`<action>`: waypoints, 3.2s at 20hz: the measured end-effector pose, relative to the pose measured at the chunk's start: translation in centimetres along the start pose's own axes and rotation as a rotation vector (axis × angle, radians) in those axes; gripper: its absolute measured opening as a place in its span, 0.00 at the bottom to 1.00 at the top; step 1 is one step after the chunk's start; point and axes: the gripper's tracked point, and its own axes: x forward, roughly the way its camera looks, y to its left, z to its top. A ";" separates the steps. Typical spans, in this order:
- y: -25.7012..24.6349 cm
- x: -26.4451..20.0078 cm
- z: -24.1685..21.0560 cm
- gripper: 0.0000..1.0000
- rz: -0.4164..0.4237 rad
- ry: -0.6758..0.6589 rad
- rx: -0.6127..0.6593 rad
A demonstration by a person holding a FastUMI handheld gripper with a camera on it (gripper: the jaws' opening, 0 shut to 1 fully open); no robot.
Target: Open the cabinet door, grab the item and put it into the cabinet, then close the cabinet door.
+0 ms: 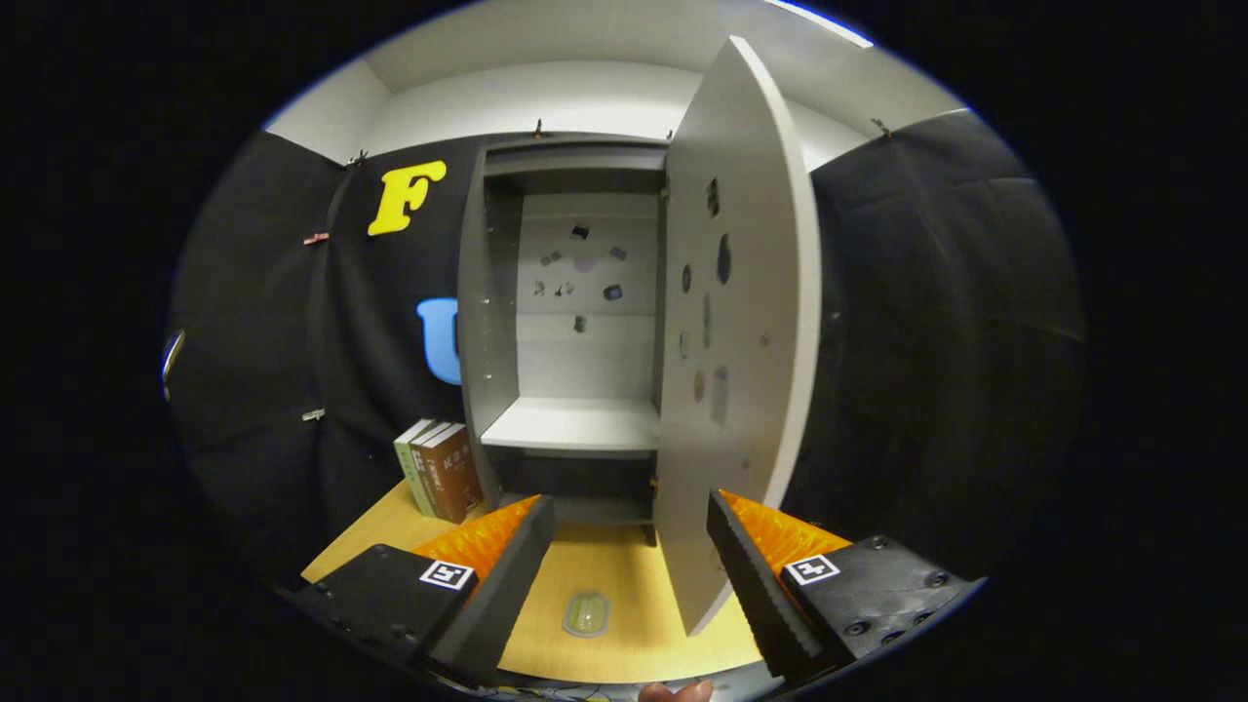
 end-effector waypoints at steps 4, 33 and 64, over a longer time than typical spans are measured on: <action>3.1 3.5 -6.1 1.00 0.063 0.153 0.020; 3.2 22.4 -40.1 0.24 0.002 0.730 0.006; 6.7 28.9 -1.0 0.18 -0.065 0.360 0.151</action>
